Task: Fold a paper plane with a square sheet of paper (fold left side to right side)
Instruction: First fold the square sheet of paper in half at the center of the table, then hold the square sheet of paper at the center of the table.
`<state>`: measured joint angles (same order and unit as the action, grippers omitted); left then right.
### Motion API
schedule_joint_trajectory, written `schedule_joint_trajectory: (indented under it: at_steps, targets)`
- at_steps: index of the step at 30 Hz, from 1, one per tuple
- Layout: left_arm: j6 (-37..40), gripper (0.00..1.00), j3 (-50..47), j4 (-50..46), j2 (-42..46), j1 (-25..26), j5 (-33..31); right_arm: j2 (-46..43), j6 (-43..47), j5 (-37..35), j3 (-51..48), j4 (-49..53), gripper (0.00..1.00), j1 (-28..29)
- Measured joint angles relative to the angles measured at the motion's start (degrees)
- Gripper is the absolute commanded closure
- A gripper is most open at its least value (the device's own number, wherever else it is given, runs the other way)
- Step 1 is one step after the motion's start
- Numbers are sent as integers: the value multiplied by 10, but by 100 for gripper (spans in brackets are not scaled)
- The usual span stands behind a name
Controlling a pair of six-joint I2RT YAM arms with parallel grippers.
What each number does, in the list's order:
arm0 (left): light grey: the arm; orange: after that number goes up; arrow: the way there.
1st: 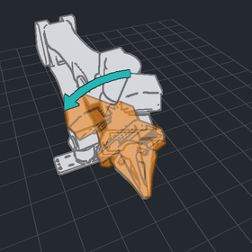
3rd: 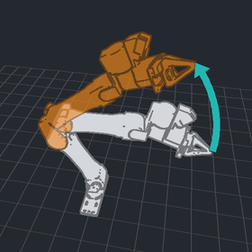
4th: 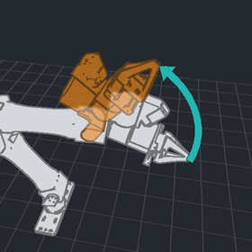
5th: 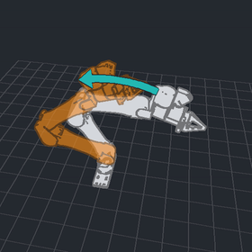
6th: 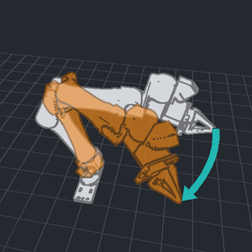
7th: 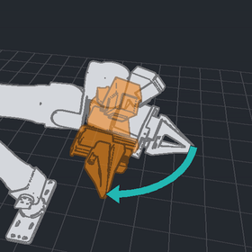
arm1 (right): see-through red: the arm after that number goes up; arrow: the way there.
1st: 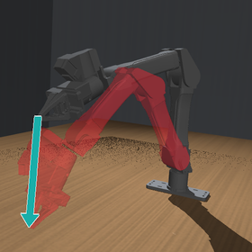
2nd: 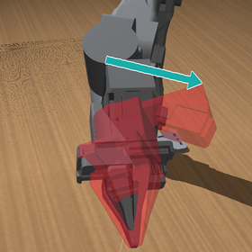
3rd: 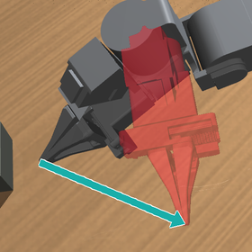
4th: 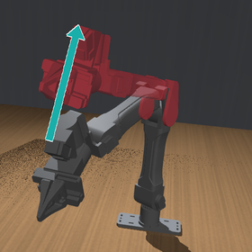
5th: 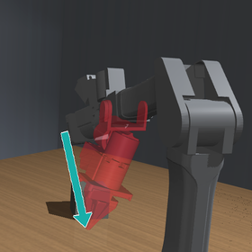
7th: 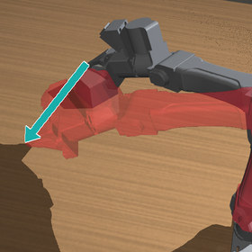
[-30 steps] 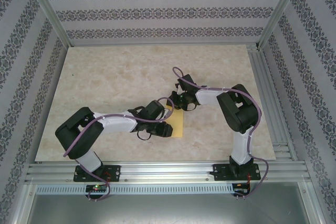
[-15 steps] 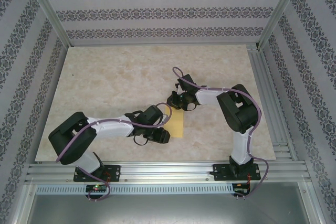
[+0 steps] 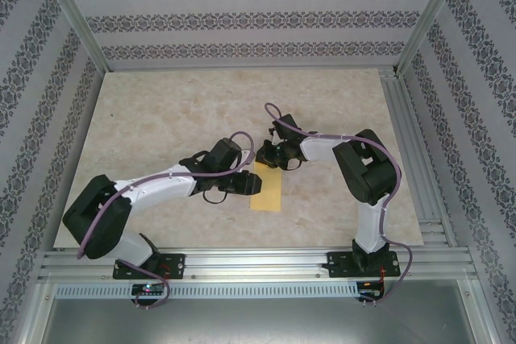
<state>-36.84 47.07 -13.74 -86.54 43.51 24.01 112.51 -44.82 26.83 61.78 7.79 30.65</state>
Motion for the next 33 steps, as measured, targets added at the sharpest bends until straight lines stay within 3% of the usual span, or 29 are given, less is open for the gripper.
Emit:
schedule_joint_trajectory:
  at_steps: [17,20,23,29,33]
  targets:
    - [-18,62,0,87,-128,0,45,0,1,-2,6,9,87,0]
    - [-18,62,-5,97,-128,0,45,-2,4,-2,8,14,85,0]
    - [-20,62,-15,112,-125,0,47,-12,9,-7,9,29,77,0]
    - [-25,62,-32,140,-120,0,47,-89,34,-31,14,89,69,-19]
    - [-27,62,-33,142,-118,0,46,-188,50,-45,-13,104,79,-38]
